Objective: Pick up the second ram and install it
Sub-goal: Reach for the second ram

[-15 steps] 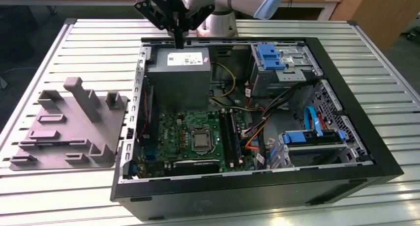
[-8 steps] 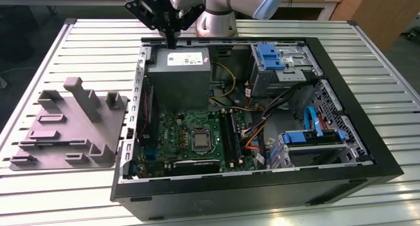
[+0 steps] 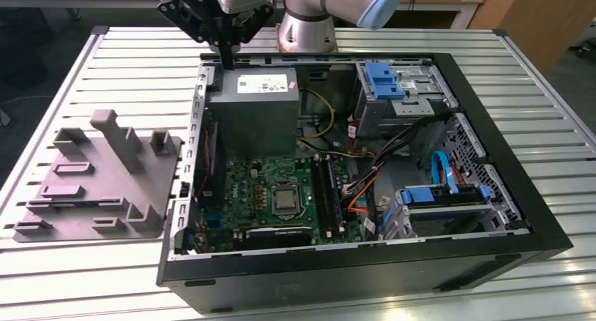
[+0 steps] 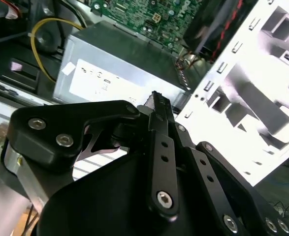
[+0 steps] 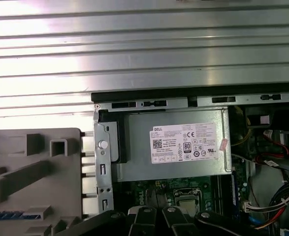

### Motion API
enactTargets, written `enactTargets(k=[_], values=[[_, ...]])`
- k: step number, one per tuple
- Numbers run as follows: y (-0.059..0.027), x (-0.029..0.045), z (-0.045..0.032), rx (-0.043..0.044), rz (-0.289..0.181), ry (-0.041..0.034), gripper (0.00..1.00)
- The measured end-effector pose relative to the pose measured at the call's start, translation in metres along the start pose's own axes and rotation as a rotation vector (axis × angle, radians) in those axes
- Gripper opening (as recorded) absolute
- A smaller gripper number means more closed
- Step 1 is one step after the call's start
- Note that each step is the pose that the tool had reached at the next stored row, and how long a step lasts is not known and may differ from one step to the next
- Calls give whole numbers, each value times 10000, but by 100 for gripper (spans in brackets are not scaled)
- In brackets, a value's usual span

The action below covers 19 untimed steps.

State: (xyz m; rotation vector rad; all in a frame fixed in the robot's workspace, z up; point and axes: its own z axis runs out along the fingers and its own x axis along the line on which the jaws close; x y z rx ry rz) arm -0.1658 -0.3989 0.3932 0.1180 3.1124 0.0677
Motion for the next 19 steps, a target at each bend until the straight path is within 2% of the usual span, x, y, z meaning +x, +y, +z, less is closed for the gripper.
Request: enactTargets(k=[9, 19], values=[[-20, 269, -6, -1, 0, -2, 10], [-47, 638, -14, 0, 0, -6, 10]])
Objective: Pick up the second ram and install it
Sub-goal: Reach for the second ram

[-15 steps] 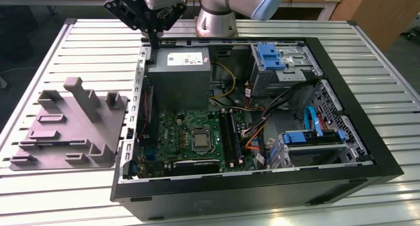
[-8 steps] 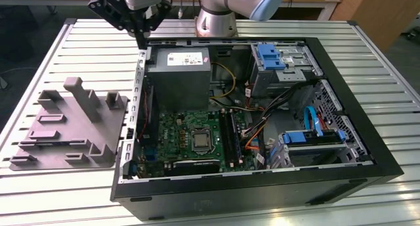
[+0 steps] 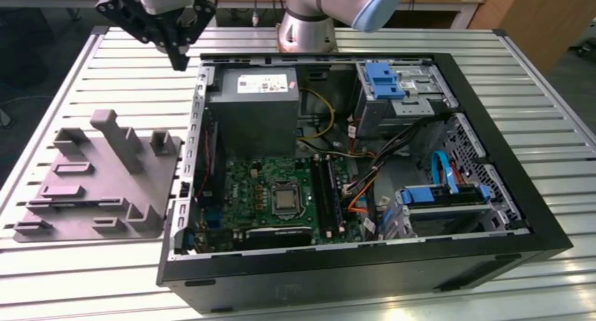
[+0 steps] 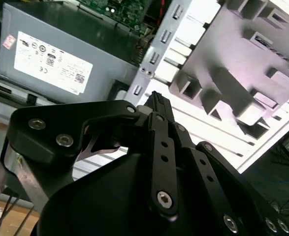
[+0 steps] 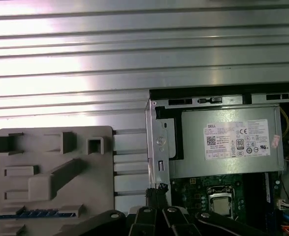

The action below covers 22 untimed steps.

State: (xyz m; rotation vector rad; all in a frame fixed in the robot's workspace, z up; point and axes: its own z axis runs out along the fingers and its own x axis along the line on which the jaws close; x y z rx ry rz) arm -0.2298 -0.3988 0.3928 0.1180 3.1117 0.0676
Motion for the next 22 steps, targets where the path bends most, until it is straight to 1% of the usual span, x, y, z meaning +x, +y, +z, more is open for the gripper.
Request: enactTargets(k=[7, 15, 22], values=[[-21, 280, -4, 0, -2, -3, 10], [-45, 616, -8, -2, 0, -8, 10], [-65, 882, -11, -1, 0, -10, 10]])
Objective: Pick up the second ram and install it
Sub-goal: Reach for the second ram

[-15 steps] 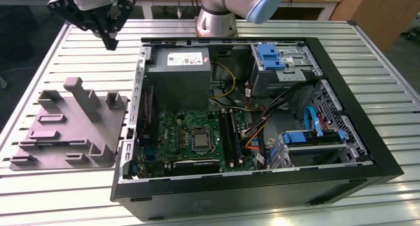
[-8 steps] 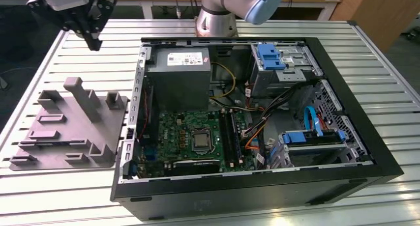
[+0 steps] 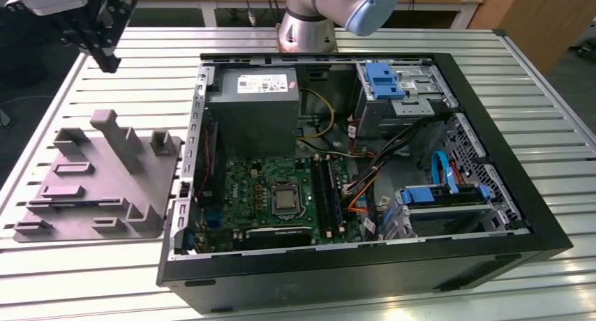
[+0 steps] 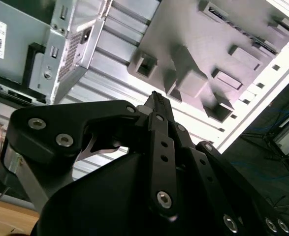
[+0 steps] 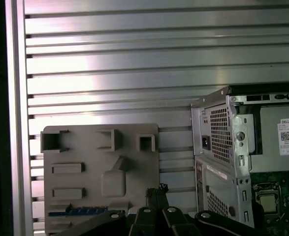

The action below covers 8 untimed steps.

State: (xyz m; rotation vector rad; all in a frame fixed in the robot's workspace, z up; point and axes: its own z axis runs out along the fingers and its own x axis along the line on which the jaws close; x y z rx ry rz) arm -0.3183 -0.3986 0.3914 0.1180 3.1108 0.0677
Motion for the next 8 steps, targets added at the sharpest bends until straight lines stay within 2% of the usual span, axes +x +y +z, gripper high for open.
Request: enactTargets(k=[8], values=[[-22, 280, -1, 1, -1, 1, 10]])
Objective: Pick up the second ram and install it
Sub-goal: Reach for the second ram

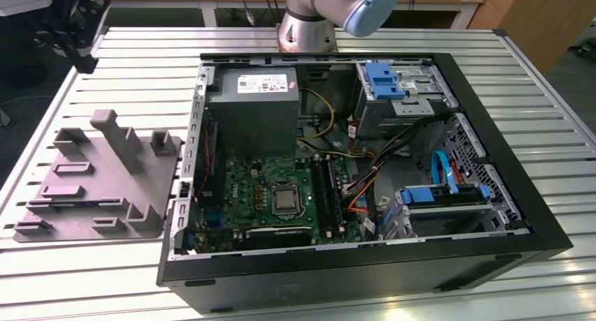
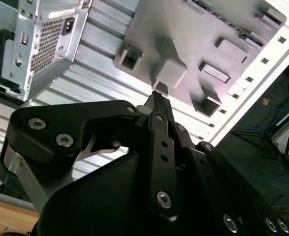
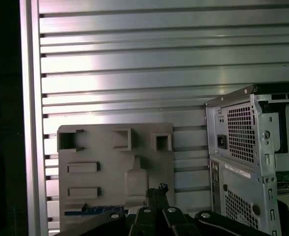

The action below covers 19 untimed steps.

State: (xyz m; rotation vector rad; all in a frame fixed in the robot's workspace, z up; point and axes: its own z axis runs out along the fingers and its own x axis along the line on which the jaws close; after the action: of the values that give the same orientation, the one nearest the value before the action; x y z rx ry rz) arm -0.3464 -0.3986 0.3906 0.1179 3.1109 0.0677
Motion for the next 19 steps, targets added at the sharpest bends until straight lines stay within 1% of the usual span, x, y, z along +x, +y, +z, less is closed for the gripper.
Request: enactTargets(k=[11, 16, 19], values=[[-26, 328, 14, 0, 0, -1, 10], [-40, 422, 44, 0, 0, -1, 10], [-66, 459, 67, -1, -1, -1, 10]])
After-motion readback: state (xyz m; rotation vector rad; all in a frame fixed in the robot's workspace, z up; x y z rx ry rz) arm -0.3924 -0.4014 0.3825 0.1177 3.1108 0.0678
